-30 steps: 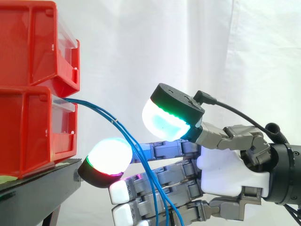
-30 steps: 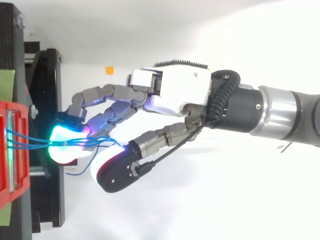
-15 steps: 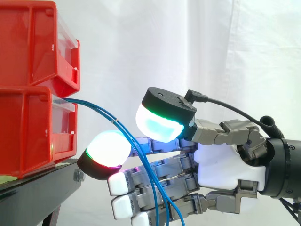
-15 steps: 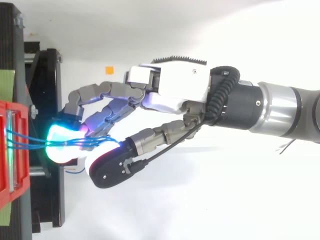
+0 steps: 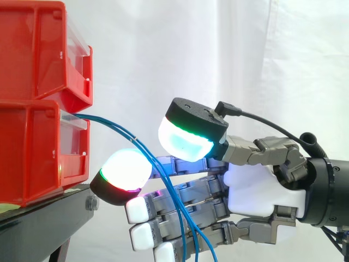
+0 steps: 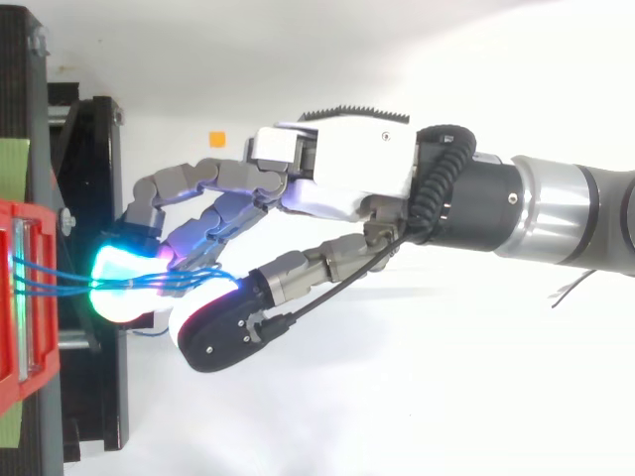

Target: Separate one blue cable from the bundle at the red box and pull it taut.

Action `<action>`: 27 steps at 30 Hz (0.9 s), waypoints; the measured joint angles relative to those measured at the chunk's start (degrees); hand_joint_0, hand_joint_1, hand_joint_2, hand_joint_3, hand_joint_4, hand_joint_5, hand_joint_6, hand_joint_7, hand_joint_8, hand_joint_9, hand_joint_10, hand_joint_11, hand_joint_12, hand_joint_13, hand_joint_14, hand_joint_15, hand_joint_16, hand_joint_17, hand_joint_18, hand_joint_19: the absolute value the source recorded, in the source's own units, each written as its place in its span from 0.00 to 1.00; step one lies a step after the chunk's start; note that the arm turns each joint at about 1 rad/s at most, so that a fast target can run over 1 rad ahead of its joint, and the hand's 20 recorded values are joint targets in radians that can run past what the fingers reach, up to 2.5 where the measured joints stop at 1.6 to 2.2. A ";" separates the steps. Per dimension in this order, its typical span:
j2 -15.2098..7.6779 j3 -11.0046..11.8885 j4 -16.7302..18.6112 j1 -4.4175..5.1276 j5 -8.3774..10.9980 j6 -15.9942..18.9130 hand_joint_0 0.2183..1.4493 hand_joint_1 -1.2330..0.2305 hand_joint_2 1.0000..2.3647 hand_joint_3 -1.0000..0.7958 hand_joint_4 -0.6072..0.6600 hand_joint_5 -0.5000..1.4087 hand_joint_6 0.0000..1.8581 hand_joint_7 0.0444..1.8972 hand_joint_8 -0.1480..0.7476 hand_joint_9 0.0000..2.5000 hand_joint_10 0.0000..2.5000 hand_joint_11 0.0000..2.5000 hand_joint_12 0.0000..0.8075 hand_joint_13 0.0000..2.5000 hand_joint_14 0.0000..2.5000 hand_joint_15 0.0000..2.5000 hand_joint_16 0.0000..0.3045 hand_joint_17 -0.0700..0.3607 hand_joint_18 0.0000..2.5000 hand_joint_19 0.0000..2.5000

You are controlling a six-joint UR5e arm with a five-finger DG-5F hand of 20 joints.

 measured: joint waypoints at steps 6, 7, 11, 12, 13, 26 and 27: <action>0.00 0.51 -0.32 -0.11 -0.28 -0.34 0.28 0.39 0.00 0.30 0.64 0.17 0.32 0.54 0.53 0.29 0.00 0.25 0.46 0.32 0.01 0.21 0.14 0.39 0.28 0.25; 0.00 0.66 -0.52 -0.13 -0.28 -0.36 0.28 0.39 0.00 0.30 0.64 0.17 0.32 0.52 0.53 0.29 0.00 0.25 0.46 0.32 0.01 0.21 0.15 0.39 0.28 0.25; 0.00 1.10 -1.24 -0.19 -0.30 -0.39 0.28 0.39 0.00 0.29 0.64 0.17 0.33 0.51 0.53 0.30 0.00 0.25 0.46 0.32 0.01 0.21 0.15 0.40 0.28 0.25; 0.00 1.18 -1.40 -0.19 -0.30 -0.39 0.27 0.39 0.00 0.29 0.63 0.17 0.34 0.51 0.53 0.30 0.00 0.26 0.46 0.32 0.01 0.21 0.15 0.40 0.28 0.25; 0.00 1.22 -1.49 -0.19 -0.30 -0.39 0.27 0.39 0.00 0.29 0.63 0.18 0.34 0.51 0.53 0.30 0.00 0.26 0.46 0.32 0.01 0.22 0.15 0.40 0.28 0.25; 0.01 2.31 -2.94 -0.24 -0.33 -0.40 0.30 0.41 0.01 0.35 0.62 0.17 0.39 0.46 0.54 0.32 0.00 0.27 0.46 0.33 0.01 0.22 0.15 0.39 0.29 0.26; 0.01 2.37 -3.00 -0.24 -0.33 -0.40 0.30 0.41 0.01 0.35 0.61 0.17 0.40 0.45 0.54 0.32 0.00 0.27 0.47 0.33 0.01 0.22 0.15 0.39 0.29 0.26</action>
